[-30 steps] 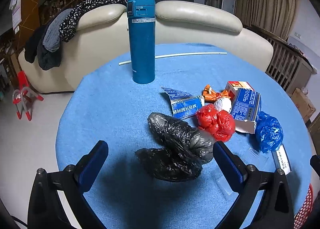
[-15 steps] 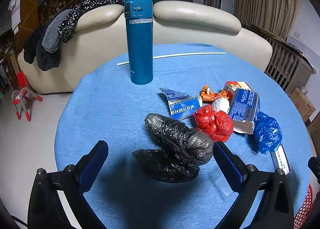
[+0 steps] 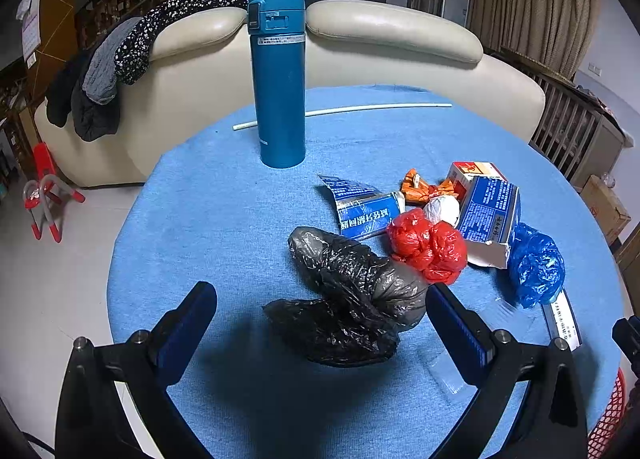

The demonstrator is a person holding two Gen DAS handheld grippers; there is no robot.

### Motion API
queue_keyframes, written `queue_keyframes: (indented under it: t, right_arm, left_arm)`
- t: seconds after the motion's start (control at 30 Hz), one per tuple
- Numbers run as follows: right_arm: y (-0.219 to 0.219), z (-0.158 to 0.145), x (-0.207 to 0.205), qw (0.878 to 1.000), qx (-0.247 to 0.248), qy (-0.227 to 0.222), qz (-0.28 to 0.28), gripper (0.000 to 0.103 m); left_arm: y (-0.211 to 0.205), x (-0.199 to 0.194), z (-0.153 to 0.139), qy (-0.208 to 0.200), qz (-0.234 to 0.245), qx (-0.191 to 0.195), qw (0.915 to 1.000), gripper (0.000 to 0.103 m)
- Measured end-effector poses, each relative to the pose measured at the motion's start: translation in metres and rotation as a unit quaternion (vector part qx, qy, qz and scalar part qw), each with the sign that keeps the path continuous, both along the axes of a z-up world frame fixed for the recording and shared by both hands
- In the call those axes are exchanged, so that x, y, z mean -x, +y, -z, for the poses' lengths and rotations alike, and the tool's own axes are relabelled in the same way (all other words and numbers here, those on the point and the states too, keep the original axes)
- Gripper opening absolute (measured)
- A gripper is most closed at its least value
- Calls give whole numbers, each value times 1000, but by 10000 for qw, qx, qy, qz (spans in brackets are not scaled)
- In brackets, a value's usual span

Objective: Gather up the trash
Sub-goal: 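Grasp the black plastic bag with the left tool while the right tool grasps the white medicine box, then lift the black bag with the left tool while the right tool carries the white box to the red basket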

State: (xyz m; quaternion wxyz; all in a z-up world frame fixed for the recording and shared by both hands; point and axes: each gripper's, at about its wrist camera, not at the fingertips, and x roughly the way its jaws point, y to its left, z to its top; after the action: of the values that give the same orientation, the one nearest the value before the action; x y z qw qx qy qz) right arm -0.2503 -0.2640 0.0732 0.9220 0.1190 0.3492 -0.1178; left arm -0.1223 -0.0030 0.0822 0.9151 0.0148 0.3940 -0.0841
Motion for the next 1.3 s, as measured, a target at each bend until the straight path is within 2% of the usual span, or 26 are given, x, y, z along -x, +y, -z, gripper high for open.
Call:
queue_keyframes:
  t: [0.4,0.63,0.77,0.97,1.0,1.1,1.13,1.3]
  right_arm:
    - [1,4,-3,10000,30,48,-17,103]
    - [-2,11,-5,9998,40,171,21,103]
    - [-5,24,-12,9994,45,350,35,103]
    - [0,48,-40,9963,337,788,-116,102]
    - [-1,54,-46,9952,331,910,-158,96]
    - [1,66,-53,9917,490,1185,-125,59]
    - [3,67,-54,9909,557,1219,-157,56]
    - [4,69,-55,9908,551,1217,-216,54]
  left_arm:
    - [-2,0,1,-1,29,-8,10000,103]
    - [12,-4,4,18,-106,96,9999,103]
    - [20,-7,9,104,-175,130,9997,103]
    - [14,-14,18,241,-93,55,9997,103]
    - [13,-16,19,267,-80,49,9996,103]
    - [8,-22,20,305,-29,38,9995,103]
    - [7,-23,20,305,-10,26,9995,103]
    - [-7,-32,21,376,103,55,9992,103]
